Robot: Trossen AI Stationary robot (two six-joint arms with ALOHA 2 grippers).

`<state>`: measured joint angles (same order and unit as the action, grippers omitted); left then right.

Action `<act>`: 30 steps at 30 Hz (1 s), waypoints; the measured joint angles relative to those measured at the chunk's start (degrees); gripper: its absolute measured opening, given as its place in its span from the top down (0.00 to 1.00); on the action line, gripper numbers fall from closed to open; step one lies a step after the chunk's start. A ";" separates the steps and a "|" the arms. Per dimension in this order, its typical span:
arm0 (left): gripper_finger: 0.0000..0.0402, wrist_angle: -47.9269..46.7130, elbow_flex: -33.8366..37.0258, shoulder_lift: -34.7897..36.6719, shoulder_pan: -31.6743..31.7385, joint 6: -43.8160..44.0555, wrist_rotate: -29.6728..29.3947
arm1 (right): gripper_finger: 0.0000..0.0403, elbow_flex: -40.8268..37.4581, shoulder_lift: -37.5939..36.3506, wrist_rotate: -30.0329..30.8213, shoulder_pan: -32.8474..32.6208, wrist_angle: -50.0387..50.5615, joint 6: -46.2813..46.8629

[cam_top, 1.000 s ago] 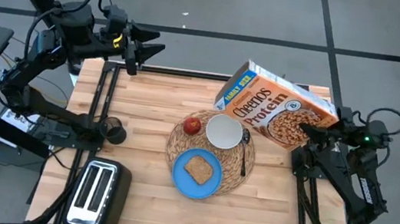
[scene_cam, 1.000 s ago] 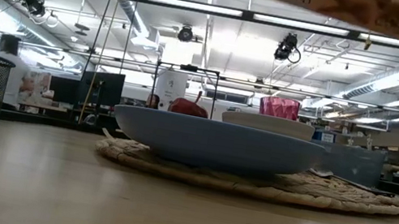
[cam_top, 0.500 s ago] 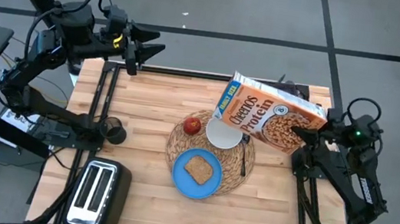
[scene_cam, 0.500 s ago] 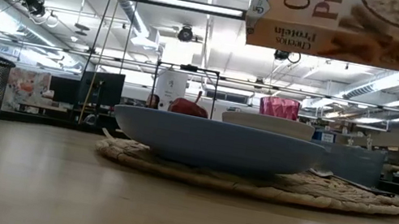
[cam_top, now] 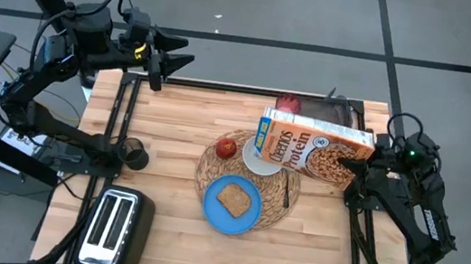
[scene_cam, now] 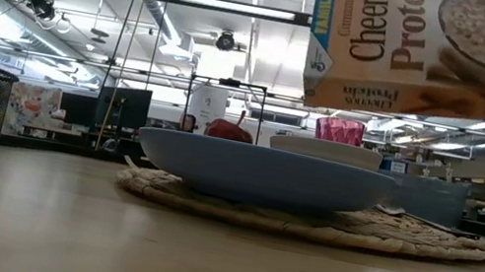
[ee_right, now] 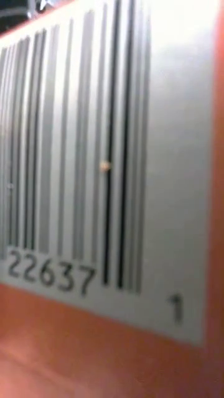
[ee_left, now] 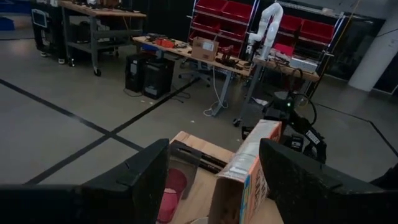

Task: Arrange a breakfast setting
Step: Pour the cereals from the cereal box into the white bowl

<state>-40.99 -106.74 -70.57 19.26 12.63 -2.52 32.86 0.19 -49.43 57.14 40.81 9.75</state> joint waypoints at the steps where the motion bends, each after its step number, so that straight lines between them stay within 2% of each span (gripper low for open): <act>1: 0.37 0.00 0.00 -0.04 -0.01 -0.14 0.02 | 0.36 0.00 0.00 0.00 0.00 0.82 -0.86; 5: 0.37 -0.30 0.04 -0.90 -0.94 -0.59 0.00 | 0.40 0.00 0.00 0.05 0.00 3.89 -3.09; 21: 0.37 -0.10 0.02 -2.99 -3.07 -0.83 0.01 | 0.40 0.20 0.00 3.04 -0.02 6.70 -5.29; 25: 0.37 -0.76 0.02 -2.99 -3.07 -0.81 0.00 | 0.40 2.06 0.42 5.90 0.00 9.67 -6.90; 30: 0.37 -0.87 0.02 -2.99 -3.07 -1.22 0.00 | 0.40 2.91 0.59 6.36 0.00 12.57 -7.47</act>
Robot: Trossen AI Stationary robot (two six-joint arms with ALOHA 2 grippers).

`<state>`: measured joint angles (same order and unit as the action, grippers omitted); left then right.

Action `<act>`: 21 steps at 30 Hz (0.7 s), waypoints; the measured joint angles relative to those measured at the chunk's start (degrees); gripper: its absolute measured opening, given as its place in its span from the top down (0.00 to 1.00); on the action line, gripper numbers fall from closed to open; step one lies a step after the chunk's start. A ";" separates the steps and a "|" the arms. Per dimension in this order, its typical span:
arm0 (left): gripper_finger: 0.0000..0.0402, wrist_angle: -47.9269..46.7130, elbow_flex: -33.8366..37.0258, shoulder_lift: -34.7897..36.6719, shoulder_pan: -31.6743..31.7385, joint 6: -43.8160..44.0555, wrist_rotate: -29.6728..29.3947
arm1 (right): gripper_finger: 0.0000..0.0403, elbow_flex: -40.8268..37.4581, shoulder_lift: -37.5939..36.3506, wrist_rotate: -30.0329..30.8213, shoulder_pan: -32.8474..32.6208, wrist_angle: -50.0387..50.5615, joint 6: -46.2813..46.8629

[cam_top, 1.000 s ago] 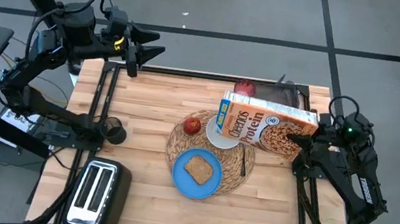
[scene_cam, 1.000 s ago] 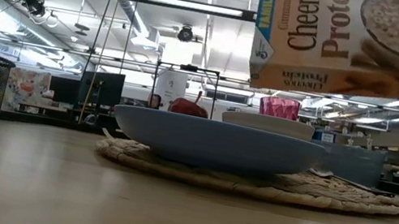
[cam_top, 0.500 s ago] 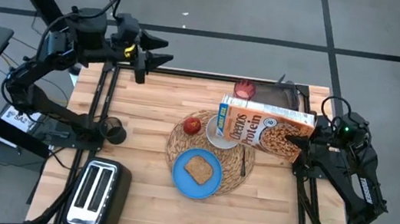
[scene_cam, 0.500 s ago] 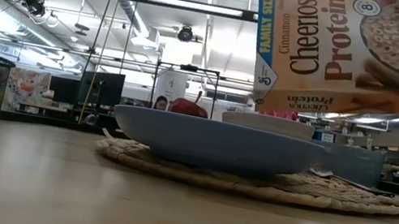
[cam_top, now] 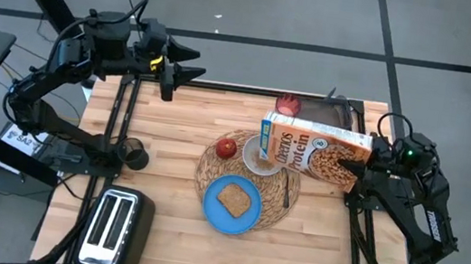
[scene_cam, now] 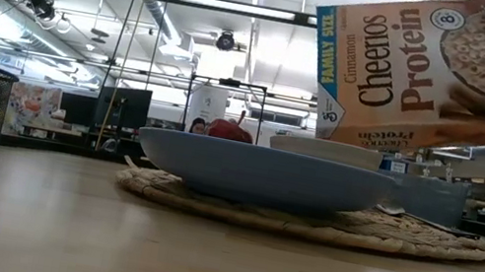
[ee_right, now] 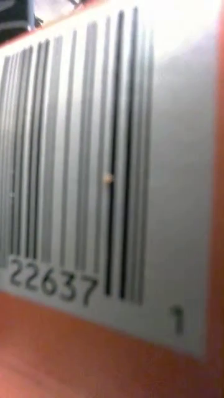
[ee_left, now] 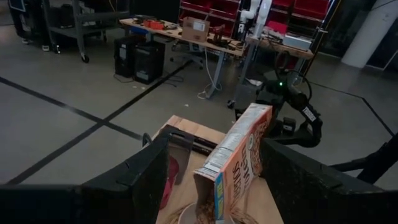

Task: Arrange a breakfast setting
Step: Pour the cereals from the cereal box into the white bowl

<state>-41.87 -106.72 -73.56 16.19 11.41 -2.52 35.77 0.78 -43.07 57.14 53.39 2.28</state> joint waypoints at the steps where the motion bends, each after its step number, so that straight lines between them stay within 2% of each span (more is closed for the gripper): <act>1: 0.37 -0.02 0.00 0.00 0.02 -0.03 0.00 | 0.40 0.02 0.00 -0.02 -0.02 0.45 -0.19; 8: 0.37 -1.75 0.00 0.00 0.02 0.17 0.00 | 0.40 2.53 0.73 0.94 -0.02 2.17 -1.20; 16: 0.37 -6.71 -0.07 -3.47 -0.43 1.49 0.00 | 0.40 4.54 3.15 1.65 -0.02 4.04 -2.32; 21: 0.37 -5.81 -0.07 -4.12 -0.42 1.41 -0.02 | 0.40 5.24 3.23 1.69 -0.02 3.97 -1.92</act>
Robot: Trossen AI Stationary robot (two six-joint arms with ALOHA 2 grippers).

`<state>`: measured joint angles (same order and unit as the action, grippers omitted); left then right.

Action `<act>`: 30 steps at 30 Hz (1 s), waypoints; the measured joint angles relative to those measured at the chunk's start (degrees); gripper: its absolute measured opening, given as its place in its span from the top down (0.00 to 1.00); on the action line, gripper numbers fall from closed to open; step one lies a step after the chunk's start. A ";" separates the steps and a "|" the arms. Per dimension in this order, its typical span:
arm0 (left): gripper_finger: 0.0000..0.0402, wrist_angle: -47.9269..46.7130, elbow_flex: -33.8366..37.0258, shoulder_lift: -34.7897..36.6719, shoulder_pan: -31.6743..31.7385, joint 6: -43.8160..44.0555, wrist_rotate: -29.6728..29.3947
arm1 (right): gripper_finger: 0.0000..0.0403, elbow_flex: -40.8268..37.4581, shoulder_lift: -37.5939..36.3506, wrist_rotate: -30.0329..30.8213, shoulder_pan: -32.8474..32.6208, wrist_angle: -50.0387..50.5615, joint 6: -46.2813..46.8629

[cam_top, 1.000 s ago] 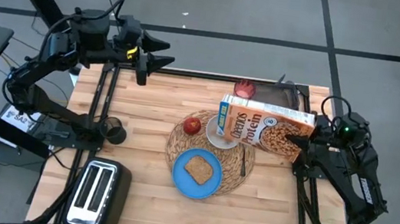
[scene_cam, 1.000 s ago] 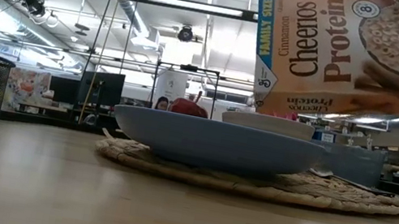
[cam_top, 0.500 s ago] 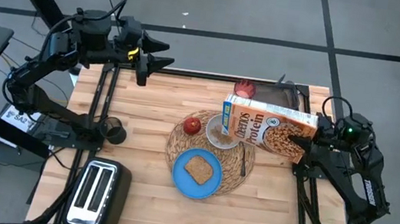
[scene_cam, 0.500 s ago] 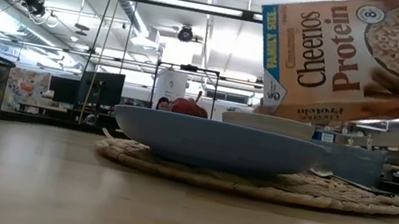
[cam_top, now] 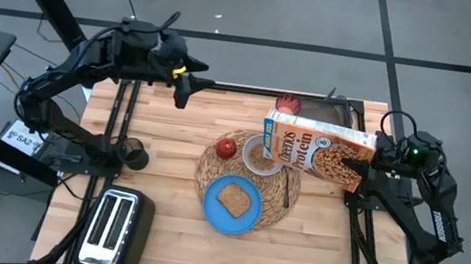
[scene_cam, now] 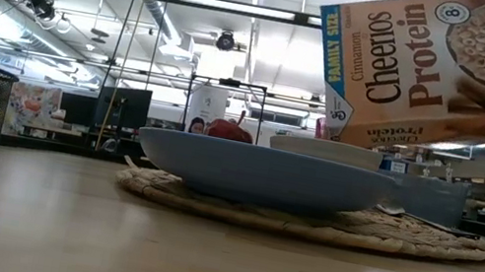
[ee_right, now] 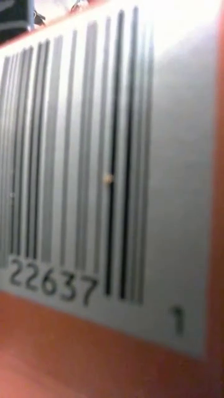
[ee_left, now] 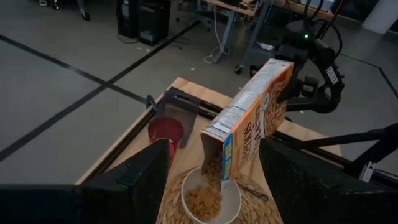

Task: Arrange a breakfast setting
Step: Pour the cereals from the cereal box into the white bowl

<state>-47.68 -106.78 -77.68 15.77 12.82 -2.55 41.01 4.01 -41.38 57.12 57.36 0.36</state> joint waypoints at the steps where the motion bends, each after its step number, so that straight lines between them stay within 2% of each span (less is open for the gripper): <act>1: 0.37 0.05 0.00 0.08 0.00 0.00 0.00 | 0.40 0.00 0.00 0.00 0.00 0.04 0.00; 11: 0.37 0.35 0.02 0.62 -0.57 0.33 0.01 | 0.40 0.35 -0.04 -1.88 0.00 1.93 -0.57; 30: 0.37 2.74 0.04 0.31 -2.27 3.32 -0.39 | 0.40 3.78 -0.07 -1.67 0.00 5.13 -0.55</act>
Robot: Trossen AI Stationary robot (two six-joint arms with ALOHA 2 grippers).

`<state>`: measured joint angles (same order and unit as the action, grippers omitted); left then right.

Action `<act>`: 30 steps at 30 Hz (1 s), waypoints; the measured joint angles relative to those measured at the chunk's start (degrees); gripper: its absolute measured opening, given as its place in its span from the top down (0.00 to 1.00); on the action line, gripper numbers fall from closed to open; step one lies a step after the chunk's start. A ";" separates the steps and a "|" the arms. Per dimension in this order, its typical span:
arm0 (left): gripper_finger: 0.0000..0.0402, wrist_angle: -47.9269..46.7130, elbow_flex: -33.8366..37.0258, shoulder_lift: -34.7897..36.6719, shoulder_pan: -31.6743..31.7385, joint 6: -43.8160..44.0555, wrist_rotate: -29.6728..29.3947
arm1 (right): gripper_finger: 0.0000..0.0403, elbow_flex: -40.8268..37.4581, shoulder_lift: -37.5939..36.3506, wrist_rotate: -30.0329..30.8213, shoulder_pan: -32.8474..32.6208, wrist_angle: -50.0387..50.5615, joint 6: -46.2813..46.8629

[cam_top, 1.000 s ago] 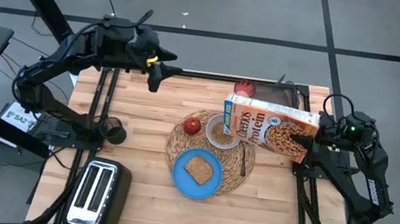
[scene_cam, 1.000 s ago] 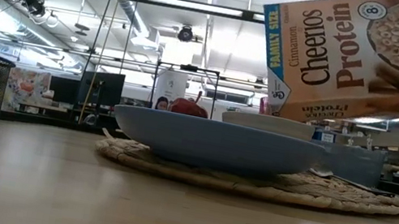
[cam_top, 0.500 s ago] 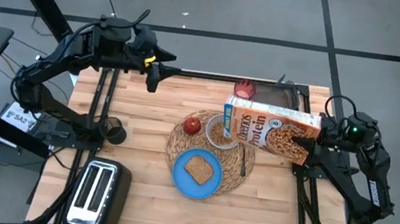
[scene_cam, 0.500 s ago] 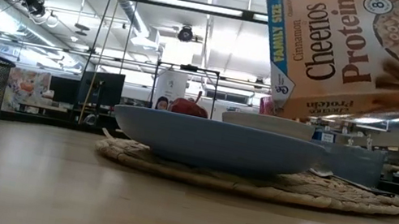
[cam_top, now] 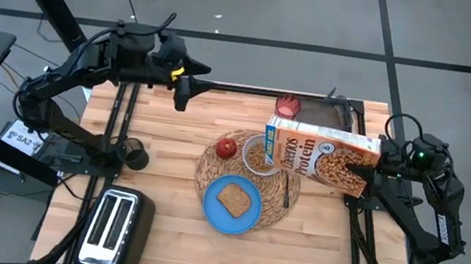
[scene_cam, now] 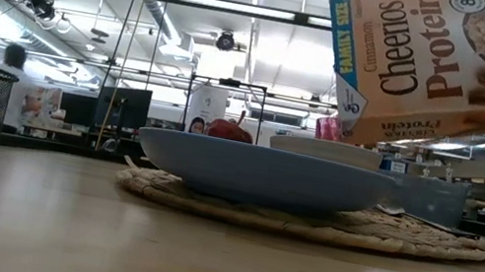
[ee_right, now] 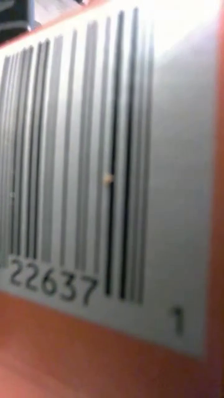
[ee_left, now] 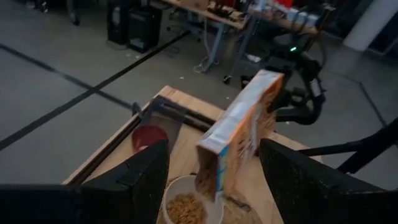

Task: Arrange a breakfast setting
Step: Pour the cereals from the cereal box into the white bowl

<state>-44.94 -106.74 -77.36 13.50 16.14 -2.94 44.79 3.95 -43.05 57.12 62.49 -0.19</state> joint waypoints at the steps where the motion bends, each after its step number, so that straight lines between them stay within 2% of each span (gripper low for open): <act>1: 0.37 0.72 0.00 -0.06 -0.16 -0.09 0.02 | 0.40 0.07 0.00 0.00 0.00 0.14 0.00; 11: 0.37 3.18 0.02 -0.76 -0.64 -0.30 -0.04 | 0.40 1.94 0.00 0.45 0.01 0.65 2.56; 16: 0.37 3.75 0.02 -0.78 -1.43 -0.32 -0.11 | 0.40 2.14 0.00 3.46 0.01 3.10 2.10; 21: 0.37 4.70 0.02 -1.85 -4.77 -0.33 -0.52 | 0.40 2.14 0.00 3.40 0.07 2.93 3.86; 30: 0.37 7.67 0.00 -4.03 -13.10 0.06 -5.42 | 0.40 4.23 0.00 3.82 0.50 2.59 6.11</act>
<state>-37.27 -106.74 -81.39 0.40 16.20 -8.36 49.03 3.95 -39.22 57.62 65.08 5.93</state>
